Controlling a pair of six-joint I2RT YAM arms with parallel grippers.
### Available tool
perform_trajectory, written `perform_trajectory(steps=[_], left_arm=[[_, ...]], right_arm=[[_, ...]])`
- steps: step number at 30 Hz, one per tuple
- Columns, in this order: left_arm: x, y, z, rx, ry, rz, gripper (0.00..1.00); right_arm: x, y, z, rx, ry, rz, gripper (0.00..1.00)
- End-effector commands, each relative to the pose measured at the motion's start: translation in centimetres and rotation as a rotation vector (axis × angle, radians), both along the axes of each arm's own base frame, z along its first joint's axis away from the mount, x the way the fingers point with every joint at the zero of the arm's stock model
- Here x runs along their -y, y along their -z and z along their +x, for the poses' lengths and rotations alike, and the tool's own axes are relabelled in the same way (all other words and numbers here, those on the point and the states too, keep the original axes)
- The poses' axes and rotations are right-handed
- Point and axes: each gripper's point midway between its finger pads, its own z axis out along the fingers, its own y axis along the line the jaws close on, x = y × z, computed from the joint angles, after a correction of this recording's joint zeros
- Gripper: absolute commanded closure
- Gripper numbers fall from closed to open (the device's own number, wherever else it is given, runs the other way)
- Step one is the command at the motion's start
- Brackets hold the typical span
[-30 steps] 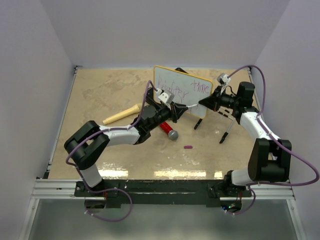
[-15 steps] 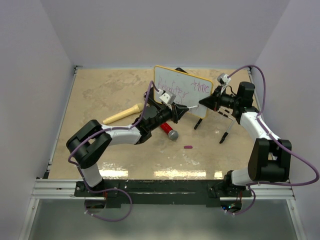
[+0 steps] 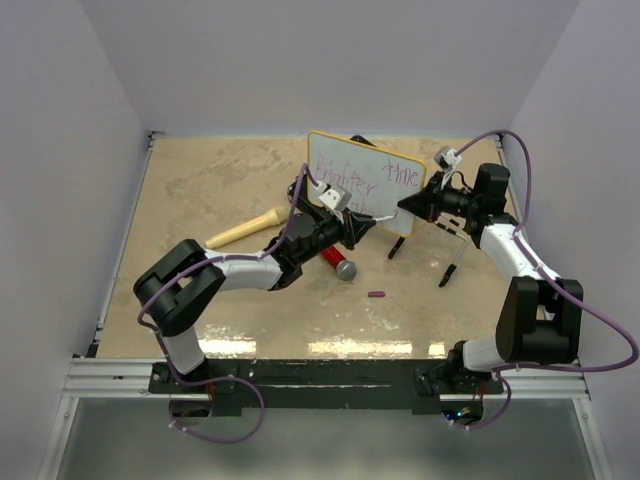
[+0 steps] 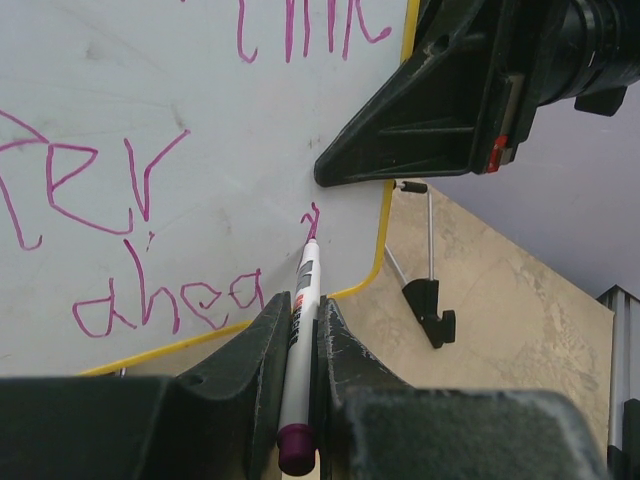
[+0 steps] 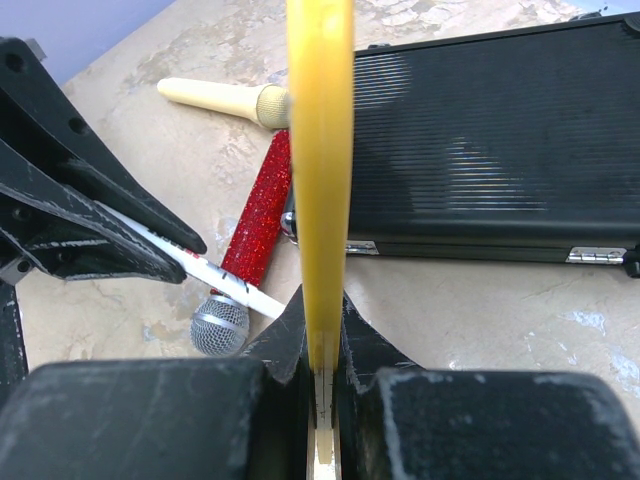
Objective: Write a sentence on the whiteboard
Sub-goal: Write with the whiteboard marker without the cap on the whiteboard.
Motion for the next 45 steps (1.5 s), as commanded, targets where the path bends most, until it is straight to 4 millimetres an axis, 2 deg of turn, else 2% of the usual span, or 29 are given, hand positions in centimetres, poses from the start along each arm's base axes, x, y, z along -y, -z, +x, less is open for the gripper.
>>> perform_trajectory(steps=[1, 10, 15, 20, 27, 34, 45], left_arm=[[-0.2, 1.8, 0.0, -0.026, -0.007, 0.018, 1.0], [0.0, 3.8, -0.8, -0.064, 0.017, 0.039, 1.0], [0.0, 4.0, -1.0, -0.071, 0.022, 0.038, 1.0], [0.1, 2.7, -0.7, -0.045, 0.017, 0.029, 1.0], [0.4, -0.1, 0.3, 0.008, 0.006, 0.007, 1.0], [0.3, -1.4, 1.1, 0.031, -0.004, -0.006, 1.0], [-0.7, -2.9, 1.2, 0.055, -0.019, -0.024, 1.0]], right_arm=[[-0.7, -0.7, -0.7, 0.017, -0.05, 0.016, 1.0], [-0.7, -0.7, -0.7, 0.018, -0.049, 0.015, 1.0], [-0.7, -0.8, -0.7, 0.02, -0.05, 0.016, 1.0], [-0.8, -0.8, -0.7, 0.018, -0.05, 0.016, 1.0], [-0.8, -0.9, -0.8, 0.02, -0.05, 0.016, 1.0], [-0.7, -0.9, -0.7, 0.023, -0.05, 0.015, 1.0], [-0.7, -0.8, -0.7, 0.02, -0.049, 0.015, 1.0]])
